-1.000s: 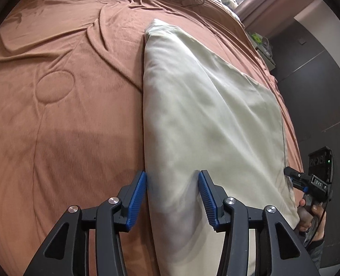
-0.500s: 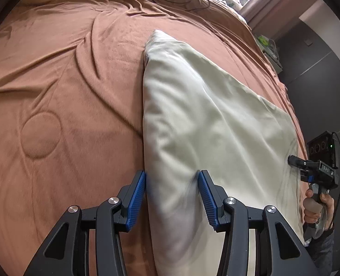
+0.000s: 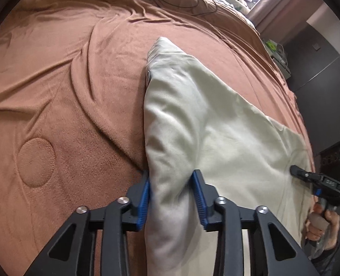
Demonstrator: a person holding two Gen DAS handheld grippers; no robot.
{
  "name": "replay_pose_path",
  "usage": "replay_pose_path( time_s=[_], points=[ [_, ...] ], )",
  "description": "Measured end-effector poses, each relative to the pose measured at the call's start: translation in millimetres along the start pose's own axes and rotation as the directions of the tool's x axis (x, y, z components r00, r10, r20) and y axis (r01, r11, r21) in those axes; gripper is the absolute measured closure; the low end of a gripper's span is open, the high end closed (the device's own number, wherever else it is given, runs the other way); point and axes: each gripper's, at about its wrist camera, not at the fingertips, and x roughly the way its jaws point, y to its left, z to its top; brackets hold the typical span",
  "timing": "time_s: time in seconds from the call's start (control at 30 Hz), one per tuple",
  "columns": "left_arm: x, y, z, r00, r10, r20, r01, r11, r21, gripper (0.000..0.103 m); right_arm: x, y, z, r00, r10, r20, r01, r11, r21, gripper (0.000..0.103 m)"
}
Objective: Fold large clothes
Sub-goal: 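Grasp the folded jacket's end with the left gripper beside the right gripper, then lift the folded jacket off the bed with both grippers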
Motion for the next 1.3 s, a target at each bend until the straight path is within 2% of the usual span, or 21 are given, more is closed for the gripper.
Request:
replay_pose_path(
  time_s=[0.17,0.3,0.57,0.87,1.13,1.3],
  points=[
    [-12.1,-10.7,0.0,0.999,0.014,0.029,-0.015,1.0,0.025,0.086,-16.9,18.1,-6.8,0.999,0.001,0.043,-0.001,1.0,-0.002,0.087],
    [-36.8,-18.9,-3.2,0.997,0.002,0.073,-0.005,0.999,0.043,0.091,-36.5,38.9,-14.6,0.997,-0.007,0.078,0.009,1.0,-0.024,0.087],
    [-93.7,-39.1,-18.5,0.984,-0.038,0.176,0.026,0.997,0.069,0.093,-83.3,72.0,-47.6,0.984,0.002,0.178,0.01,0.998,-0.067,0.087],
    [-158.6,-56.8,-53.7,0.953,-0.082,0.291,0.056,0.994,0.099,0.094,-138.9,107.7,-95.0,0.959,0.04,0.281,-0.005,0.992,-0.122,0.087],
    [-208.8,-75.7,-89.4,0.932,-0.129,0.338,0.093,0.988,0.119,0.095,-181.5,126.1,-136.2,0.94,0.048,0.337,0.004,0.988,-0.153,0.088],
    [-233.9,-97.4,-110.1,0.918,-0.183,0.352,0.136,0.979,0.155,0.095,-226.1,139.0,-158.7,0.913,0.047,0.405,0.029,0.984,-0.179,0.088]
  ],
)
